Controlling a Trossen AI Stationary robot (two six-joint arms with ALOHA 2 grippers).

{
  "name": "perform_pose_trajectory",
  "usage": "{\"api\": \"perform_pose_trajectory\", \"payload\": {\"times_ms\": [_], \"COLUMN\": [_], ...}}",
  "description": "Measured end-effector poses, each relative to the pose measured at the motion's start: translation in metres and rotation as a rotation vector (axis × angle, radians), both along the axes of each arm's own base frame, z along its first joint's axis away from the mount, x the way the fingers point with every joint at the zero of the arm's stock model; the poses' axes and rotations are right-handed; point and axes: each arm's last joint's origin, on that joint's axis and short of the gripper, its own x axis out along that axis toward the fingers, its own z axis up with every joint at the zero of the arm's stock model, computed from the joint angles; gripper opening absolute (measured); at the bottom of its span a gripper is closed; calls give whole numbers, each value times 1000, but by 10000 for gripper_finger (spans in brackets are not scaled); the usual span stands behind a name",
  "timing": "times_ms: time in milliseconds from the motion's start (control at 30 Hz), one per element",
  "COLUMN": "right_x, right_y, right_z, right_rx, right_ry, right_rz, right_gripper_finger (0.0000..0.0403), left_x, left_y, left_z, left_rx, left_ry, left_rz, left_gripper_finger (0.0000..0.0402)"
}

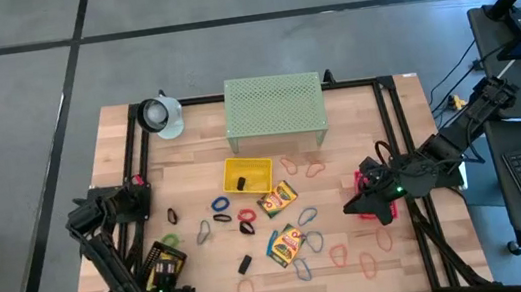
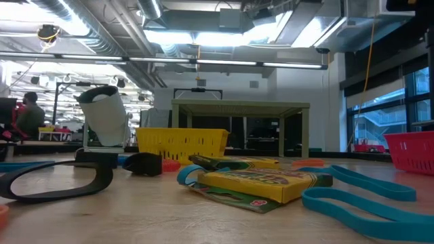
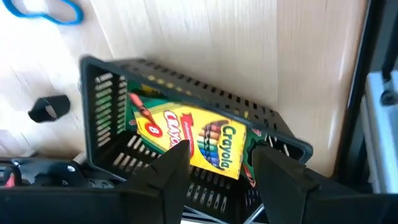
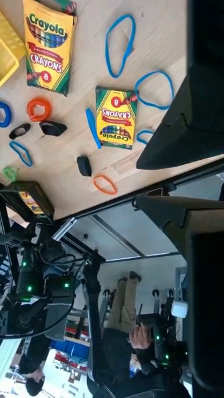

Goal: Pick & Place Office Desk Supplies
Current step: Put the black rubber band into the yellow bin

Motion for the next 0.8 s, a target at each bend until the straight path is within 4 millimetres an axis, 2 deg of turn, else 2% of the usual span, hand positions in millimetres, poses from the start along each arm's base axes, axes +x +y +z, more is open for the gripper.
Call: {"api": "perform_pose_trajectory", "payload": {"times_ms": [133, 233, 333, 600, 700, 800], "right_x": [0, 0, 1, 3, 4, 4], "right_y": [0, 0, -1, -3, -4, -4], "right_z": [0, 0, 0, 4, 5, 5], "right_rx": [3, -3, -21, -46, -61, -86], "right_ry": [1, -4, -17, -77, -100, -109], "right_rz": [-1, -12, -40, -139, -174, -186], "right_gripper_finger": [82, 82, 82, 82, 82, 82], "left_x": [14, 30, 54, 118, 133, 136], "left_y": [7, 9, 14, 52, 63, 72], "left_z": [14, 24, 30, 27, 20, 7], "left_rx": [4, -22, -72, -147, -201, -197], "left_ry": [-16, -111, -245, -475, -500, -476], "left_rz": [11, 18, 115, 453, 518, 617], "left_gripper_finger": [171, 171, 171, 171, 171, 171]}}
